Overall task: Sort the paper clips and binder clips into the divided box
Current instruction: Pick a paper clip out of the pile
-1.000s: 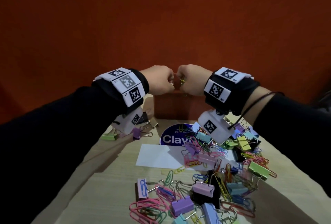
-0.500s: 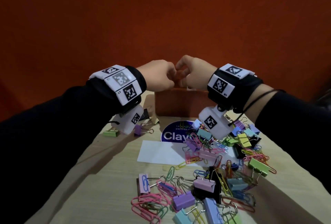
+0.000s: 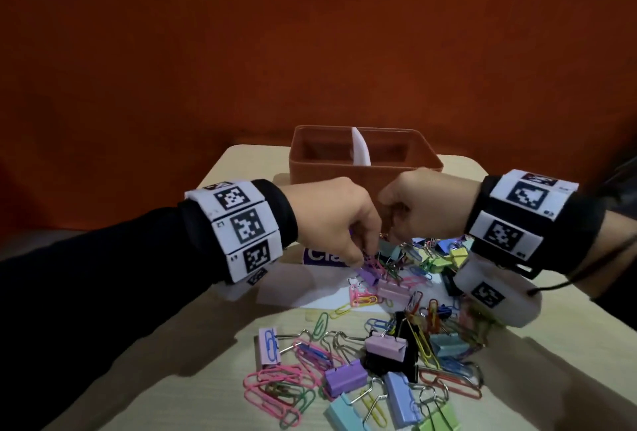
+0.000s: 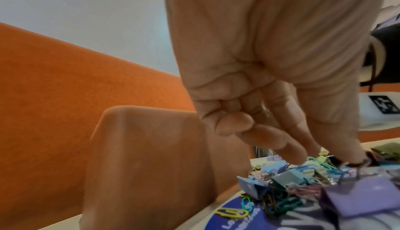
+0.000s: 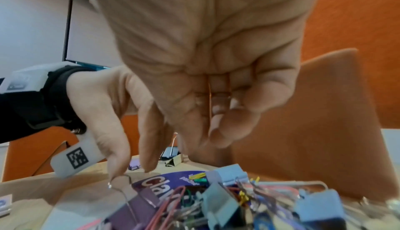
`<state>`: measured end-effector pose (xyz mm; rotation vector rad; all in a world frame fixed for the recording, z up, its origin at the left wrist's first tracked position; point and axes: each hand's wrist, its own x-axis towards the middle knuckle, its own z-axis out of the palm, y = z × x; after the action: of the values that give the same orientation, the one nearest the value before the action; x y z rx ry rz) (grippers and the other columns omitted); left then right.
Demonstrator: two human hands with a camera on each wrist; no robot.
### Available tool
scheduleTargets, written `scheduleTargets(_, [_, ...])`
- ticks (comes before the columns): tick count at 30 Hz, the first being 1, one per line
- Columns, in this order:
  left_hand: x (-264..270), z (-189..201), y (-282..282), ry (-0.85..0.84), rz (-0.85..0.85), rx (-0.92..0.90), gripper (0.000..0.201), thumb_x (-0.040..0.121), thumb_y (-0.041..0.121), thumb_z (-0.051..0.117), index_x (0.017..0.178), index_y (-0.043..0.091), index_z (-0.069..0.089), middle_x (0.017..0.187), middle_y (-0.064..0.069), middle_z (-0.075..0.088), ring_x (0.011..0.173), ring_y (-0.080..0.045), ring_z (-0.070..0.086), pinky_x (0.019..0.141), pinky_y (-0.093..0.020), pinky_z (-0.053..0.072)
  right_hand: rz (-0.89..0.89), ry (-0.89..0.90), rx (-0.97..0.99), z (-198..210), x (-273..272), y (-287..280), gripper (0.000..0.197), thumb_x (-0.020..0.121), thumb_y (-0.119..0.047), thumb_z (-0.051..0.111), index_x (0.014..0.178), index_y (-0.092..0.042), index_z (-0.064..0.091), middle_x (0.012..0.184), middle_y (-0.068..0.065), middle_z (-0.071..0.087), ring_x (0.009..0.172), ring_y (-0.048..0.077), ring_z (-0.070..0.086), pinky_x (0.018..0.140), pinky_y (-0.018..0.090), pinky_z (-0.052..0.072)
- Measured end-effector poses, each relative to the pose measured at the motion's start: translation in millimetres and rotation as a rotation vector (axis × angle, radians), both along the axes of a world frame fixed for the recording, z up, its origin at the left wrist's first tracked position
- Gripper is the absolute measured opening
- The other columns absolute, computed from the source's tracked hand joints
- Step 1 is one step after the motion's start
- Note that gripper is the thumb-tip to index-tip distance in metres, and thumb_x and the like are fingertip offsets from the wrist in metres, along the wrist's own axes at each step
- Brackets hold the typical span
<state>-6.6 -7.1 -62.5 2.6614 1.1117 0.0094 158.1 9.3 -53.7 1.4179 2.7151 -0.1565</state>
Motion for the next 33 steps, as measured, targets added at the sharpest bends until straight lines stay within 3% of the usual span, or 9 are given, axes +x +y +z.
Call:
scheduleTargets(2, [1.2,1.9,-0.9,0.019,-0.011,0.008,0.015,0.080,0.021,0.072,0.094,0.022,0.076,0.059,0.026,0.059,0.059,0.017,0.052,0.054,-0.001,0.034,-0.009,0.010,-0.012,-3.4,1.4,-0.4,0.016,0.073,-0.019,0.073,0.071,-0.025,0.059,0.065,-0.010,0.056,0.060,0.005,0.049,0.057,0.022,0.039])
scheduleTargets(8, [0.0,-7.6,-4.9,0.051,-0.053,0.013,0.013,0.078,0.019,0.072,0.090,0.021,0.076,0.083,0.010,0.072,0.071,0.003,0.059,0.062,-0.007,0.043,0.040,-0.002,-0.054,-11.2,-0.9,-2.6,0.021,0.075,-0.021,0.072,0.070,-0.030,0.054,0.069,-0.011,0.056,0.066,0.011,0.052,0.062,0.026,0.045])
scheduleTargets(10, [-2.3,-7.9,-4.4,0.020,-0.048,0.046,0.009,0.079,0.016,0.071,0.086,0.019,0.075,0.081,0.009,0.071,0.072,-0.003,0.061,0.065,-0.016,0.047,0.044,-0.007,-0.061,-14.7,-3.0,-3.6,0.024,0.075,-0.018,0.071,0.072,-0.032,0.052,0.069,-0.012,0.054,0.063,0.008,0.049,0.059,0.023,0.041])
scheduleTargets(15, [-19.0,2.2,-2.3,-0.059,0.069,0.104,0.007,0.073,0.014,0.068,0.071,0.020,0.067,0.063,0.010,0.063,0.061,-0.004,0.057,0.059,-0.028,0.049,0.091,0.021,-0.135,-22.6,-4.2,-6.0,0.043,0.073,-0.005,0.062,0.103,-0.036,0.065,0.078,-0.007,0.064,0.061,0.003,0.050,0.059,0.015,0.040])
scheduleTargets(18, [-31.5,5.4,0.5,0.046,0.179,0.141,0.009,0.074,0.014,0.067,0.068,0.020,0.062,0.060,0.010,0.056,0.060,-0.005,0.053,0.058,-0.030,0.048,0.138,-0.039,-0.173,-24.6,-7.2,-4.1,0.049,0.075,-0.006,0.066,0.111,-0.040,0.065,0.088,-0.006,0.063,0.075,0.007,0.054,0.066,0.020,0.043])
scheduleTargets(20, [-38.5,3.5,1.9,0.130,0.241,0.161,0.008,0.075,0.015,0.065,0.069,0.020,0.062,0.063,0.010,0.055,0.063,-0.006,0.053,0.061,-0.032,0.049,0.156,-0.061,-0.159,-26.2,-8.8,-1.6,0.044,0.077,-0.007,0.068,0.109,-0.036,0.067,0.093,-0.007,0.061,0.085,0.011,0.055,0.066,0.020,0.042])
scheduleTargets(25, [-45.8,-6.1,2.5,0.279,0.311,0.176,0.012,0.081,0.030,0.067,0.084,0.026,0.057,0.080,0.010,0.056,0.081,-0.015,0.056,0.063,-0.030,0.046,0.182,-0.058,-0.142,-30.7,-12.8,3.2,0.019,0.072,-0.010,0.075,0.085,-0.023,0.071,0.095,-0.003,0.067,0.083,0.010,0.056,0.066,0.020,0.043])
scheduleTargets(29, [-31.8,-4.6,-9.3,0.158,0.168,0.175,0.012,0.079,0.027,0.067,0.091,0.027,0.066,0.080,0.011,0.060,0.069,-0.003,0.050,0.056,-0.021,0.039,0.180,0.002,-0.139,-28.6,-12.0,5.7,0.019,0.070,-0.010,0.077,0.070,-0.027,0.068,0.084,-0.004,0.070,0.068,-0.002,0.054,0.062,0.013,0.040])
scheduleTargets(33, [-11.4,-10.9,-24.7,0.128,0.003,0.057,0.011,0.080,0.030,0.071,0.087,0.023,0.075,0.079,0.011,0.070,0.065,-0.002,0.054,0.062,-0.019,0.046,0.178,0.061,-0.010,-26.8,-7.4,6.0,0.028,0.070,-0.008,0.069,0.058,-0.029,0.054,0.063,-0.011,0.058,0.056,-0.002,0.047,0.054,0.011,0.033])
